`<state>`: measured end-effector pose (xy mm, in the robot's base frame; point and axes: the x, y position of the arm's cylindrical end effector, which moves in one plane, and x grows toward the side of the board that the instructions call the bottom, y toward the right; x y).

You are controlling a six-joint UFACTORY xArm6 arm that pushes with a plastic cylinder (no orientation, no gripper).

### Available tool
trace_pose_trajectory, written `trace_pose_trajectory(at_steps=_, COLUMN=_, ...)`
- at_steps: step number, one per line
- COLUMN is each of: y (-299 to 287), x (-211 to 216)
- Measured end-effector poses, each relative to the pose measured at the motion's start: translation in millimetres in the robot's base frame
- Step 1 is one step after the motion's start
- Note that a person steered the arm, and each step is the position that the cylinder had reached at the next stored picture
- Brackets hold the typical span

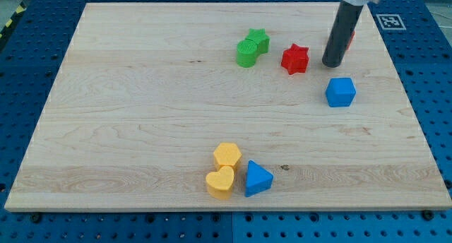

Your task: Move red star towards green blocks

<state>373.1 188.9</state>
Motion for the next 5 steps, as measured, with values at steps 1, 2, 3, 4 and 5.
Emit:
trace_pose_trajectory(at_steps=1, y=0.4, x=9.6)
trace_pose_trajectory(at_steps=2, y=-9.5, x=9.6)
trace_pose_trajectory(at_steps=3, y=-35.2, x=9.6)
trace_pose_trajectory(at_steps=4, y=-55.8, x=9.5)
trace_pose_trajectory(at_steps=5, y=-66.5, x=9.5)
